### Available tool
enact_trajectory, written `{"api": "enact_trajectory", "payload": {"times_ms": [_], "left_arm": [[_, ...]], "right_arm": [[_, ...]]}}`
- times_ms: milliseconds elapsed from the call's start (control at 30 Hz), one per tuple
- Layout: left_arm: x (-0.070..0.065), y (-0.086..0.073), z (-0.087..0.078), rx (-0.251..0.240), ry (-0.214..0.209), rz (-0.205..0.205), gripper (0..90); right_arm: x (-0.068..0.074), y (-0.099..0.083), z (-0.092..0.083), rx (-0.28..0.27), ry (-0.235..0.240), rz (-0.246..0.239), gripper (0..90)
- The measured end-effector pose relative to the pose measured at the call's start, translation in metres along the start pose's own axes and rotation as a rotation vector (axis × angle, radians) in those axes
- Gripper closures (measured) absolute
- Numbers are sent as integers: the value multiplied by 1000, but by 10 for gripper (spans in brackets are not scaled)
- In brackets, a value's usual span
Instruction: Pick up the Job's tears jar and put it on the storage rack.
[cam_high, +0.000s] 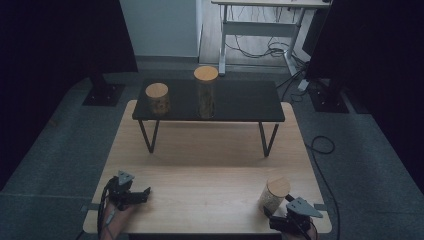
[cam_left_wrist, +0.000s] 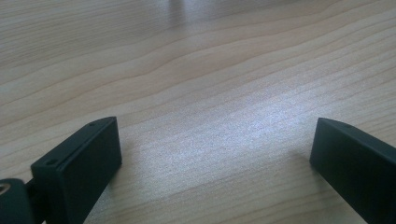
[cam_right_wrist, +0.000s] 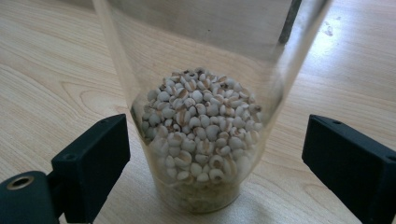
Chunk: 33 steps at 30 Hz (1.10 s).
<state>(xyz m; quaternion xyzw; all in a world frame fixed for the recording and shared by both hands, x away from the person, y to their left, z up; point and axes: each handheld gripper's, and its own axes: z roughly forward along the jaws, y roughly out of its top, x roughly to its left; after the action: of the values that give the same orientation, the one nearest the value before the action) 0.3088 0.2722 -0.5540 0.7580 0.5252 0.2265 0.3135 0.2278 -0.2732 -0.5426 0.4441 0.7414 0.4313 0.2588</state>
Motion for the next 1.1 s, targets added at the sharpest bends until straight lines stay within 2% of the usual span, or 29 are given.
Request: {"api": "enact_trajectory", "payload": {"times_ms": [700, 1100], "left_arm": [[0, 0, 0, 0, 0, 0, 17], [0, 0, 0, 0, 0, 0, 17]], "right_arm": [[-2, 4, 10, -13, 36, 27, 127], [-4, 7, 16, -15, 68, 47, 200]]}}
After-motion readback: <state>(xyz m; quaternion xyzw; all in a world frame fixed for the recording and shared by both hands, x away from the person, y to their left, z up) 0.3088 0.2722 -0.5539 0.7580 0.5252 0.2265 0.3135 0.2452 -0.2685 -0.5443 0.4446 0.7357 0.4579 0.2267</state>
